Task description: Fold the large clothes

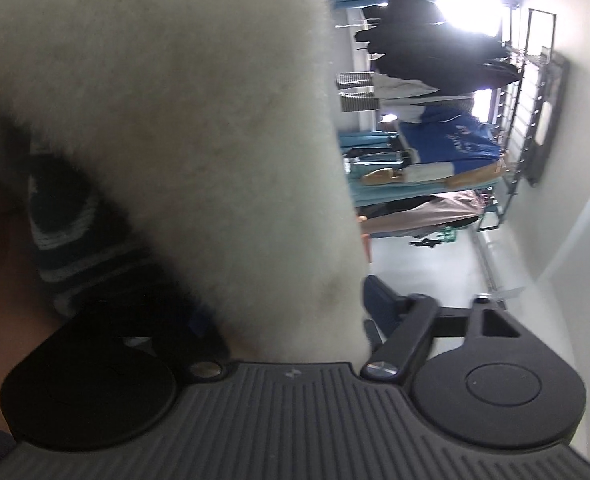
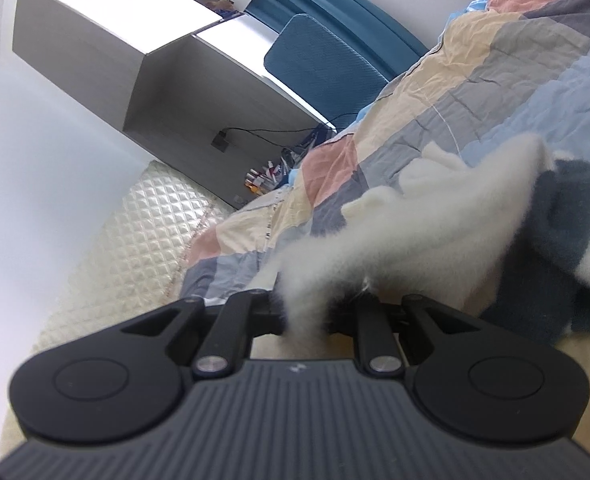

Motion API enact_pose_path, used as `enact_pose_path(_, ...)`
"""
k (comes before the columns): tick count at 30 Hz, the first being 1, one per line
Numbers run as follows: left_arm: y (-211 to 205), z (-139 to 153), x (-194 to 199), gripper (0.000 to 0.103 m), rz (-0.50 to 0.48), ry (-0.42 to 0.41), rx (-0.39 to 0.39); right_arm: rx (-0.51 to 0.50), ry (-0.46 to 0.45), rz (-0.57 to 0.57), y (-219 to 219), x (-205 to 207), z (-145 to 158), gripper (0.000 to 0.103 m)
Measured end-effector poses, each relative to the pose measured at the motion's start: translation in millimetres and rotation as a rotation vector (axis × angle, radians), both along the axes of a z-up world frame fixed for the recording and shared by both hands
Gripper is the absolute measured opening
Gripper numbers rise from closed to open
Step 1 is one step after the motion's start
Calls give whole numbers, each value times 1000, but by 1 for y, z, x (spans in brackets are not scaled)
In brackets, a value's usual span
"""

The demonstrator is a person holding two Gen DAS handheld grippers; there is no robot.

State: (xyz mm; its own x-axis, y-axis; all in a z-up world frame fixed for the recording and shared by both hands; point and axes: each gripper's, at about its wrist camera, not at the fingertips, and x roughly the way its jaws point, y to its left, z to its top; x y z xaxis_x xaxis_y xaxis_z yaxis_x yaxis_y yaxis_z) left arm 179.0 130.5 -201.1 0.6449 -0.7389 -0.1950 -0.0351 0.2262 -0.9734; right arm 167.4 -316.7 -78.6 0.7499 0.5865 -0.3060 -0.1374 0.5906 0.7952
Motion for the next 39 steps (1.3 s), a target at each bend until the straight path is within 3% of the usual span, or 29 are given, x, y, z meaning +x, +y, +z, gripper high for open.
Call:
enact_pose_path(1,4,0,-2,53,1,11,24,-12,2,5,1,0,-1,16)
enact_pose_path(4,9,-1,-5,23,17,10,59,-72,3,2,6,2,-3,16)
enact_pose_path(6,14,13,-14,16,29,-38,96,-93,1,2,9,2,-2,16)
enact_pose_path(11,26,58,-48,13,86,-255,179,-49,-53,14,10,-1,13,16)
enact_pose_path(16,33,90,-80,13,192,-374,173,6,-209,60,15,-14,55,16)
enact_pose_path(23,27,163,-126,13,358,-520,231,65,-362,116,25,-29,120,17)
enact_pose_path(28,5,248,-140,13,389,-631,280,162,-469,94,10,-38,174,17)
enact_pose_path(36,0,385,-195,13,430,-828,234,171,-643,140,-9,-71,287,17)
enact_pose_path(39,-1,437,-218,13,442,-917,252,159,-728,166,-15,-88,334,17)
